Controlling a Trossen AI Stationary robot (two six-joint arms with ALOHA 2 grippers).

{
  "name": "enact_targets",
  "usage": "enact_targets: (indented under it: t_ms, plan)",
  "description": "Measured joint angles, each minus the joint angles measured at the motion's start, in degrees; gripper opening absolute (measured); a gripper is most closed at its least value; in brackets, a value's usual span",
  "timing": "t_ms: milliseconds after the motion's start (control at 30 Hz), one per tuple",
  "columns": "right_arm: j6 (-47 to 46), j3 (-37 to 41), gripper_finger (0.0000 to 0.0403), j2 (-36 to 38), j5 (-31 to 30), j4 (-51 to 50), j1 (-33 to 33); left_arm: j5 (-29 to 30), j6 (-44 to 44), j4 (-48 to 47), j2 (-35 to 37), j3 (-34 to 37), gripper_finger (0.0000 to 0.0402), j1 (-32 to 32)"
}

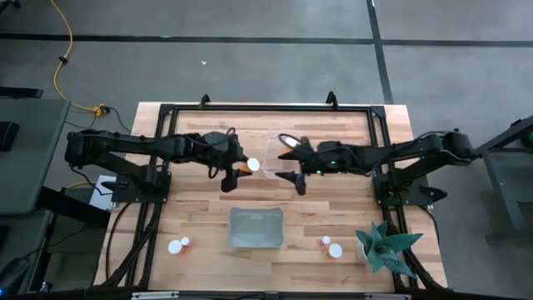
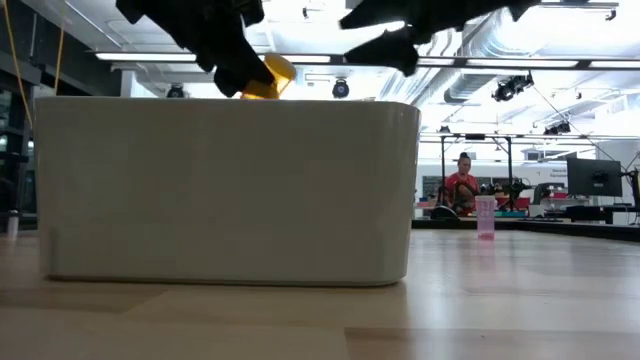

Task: Pick and place medicine bottles into bin by pill shape (circle, oval)
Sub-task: Put the top left orange pill bottle into the transparent bin

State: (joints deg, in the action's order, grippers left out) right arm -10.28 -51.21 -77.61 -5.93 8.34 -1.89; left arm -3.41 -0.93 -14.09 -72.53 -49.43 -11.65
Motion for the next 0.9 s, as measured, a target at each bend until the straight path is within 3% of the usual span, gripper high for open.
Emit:
enact_targets:
  t_ms: [400, 900]
  plan:
    - [4.57, -9.17, 0.0281, -12.47, 0.96, -3.58, 0.00, 2.57, -2.05, 7.90, -5.65, 0.07, 0.0191, 3.68]
    - [0.22, -9.80, 0.0281, -13.95, 3.07, -0.79, 0.02, 2.61, -0.81, 10.25, -5.60, 0.07, 0.0191, 4.01]
